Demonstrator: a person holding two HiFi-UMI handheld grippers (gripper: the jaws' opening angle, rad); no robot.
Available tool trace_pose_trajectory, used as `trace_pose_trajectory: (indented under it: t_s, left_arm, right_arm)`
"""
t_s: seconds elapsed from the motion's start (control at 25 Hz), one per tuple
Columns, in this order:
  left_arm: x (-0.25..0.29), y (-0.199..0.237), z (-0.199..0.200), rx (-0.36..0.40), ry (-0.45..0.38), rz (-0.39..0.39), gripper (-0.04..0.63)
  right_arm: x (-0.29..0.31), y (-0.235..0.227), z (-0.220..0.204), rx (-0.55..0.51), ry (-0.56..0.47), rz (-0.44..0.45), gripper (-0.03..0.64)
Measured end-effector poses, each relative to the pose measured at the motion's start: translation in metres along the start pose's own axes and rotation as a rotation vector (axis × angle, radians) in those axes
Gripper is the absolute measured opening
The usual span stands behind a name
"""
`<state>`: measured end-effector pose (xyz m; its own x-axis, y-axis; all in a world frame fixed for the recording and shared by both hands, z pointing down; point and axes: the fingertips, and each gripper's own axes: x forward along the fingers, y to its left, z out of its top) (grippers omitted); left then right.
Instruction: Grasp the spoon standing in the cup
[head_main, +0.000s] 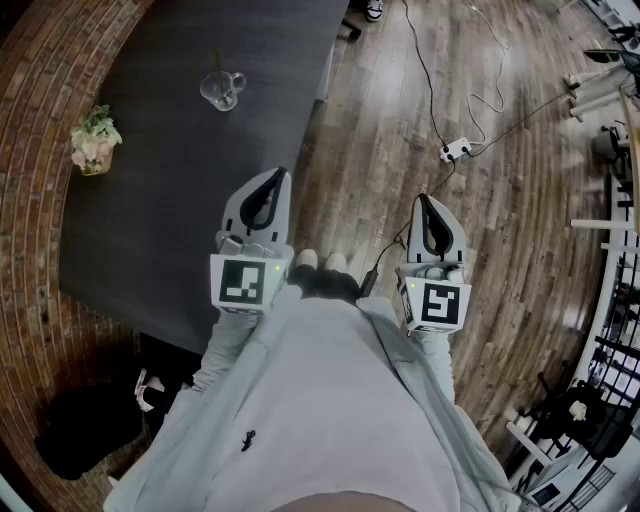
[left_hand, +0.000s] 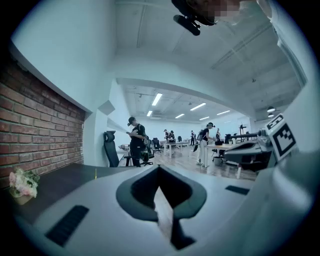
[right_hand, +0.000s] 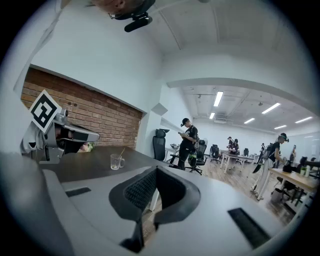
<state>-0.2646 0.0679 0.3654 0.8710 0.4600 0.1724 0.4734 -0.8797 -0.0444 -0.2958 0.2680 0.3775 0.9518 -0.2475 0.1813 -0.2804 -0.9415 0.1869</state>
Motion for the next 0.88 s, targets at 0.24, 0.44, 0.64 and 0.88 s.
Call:
trace_pose_trajectory:
  t_s: [0.24, 0.44, 0.64, 0.88]
  left_arm:
    - [0.006, 0.010, -0.006, 0.025, 0.000, 0.002, 0.018]
    - [0.012, 0.017, -0.012, 0.020, 0.013, 0.017, 0.018]
    - [0.019, 0.027, -0.013, 0.050, 0.022, 0.040, 0.018]
    - [0.032, 0.038, -0.007, 0.069, 0.026, 0.052, 0.018]
  right_arm:
    - [0.008, -0.002, 0.002, 0.004, -0.003, 0.008, 0.015]
    - [0.018, -0.001, -0.001, 0.014, -0.003, 0.015, 0.015]
    - [0.028, -0.003, -0.004, 0.025, -0.016, 0.027, 0.015]
    - [0.044, -0.010, -0.005, 0.047, -0.031, 0.022, 0.015]
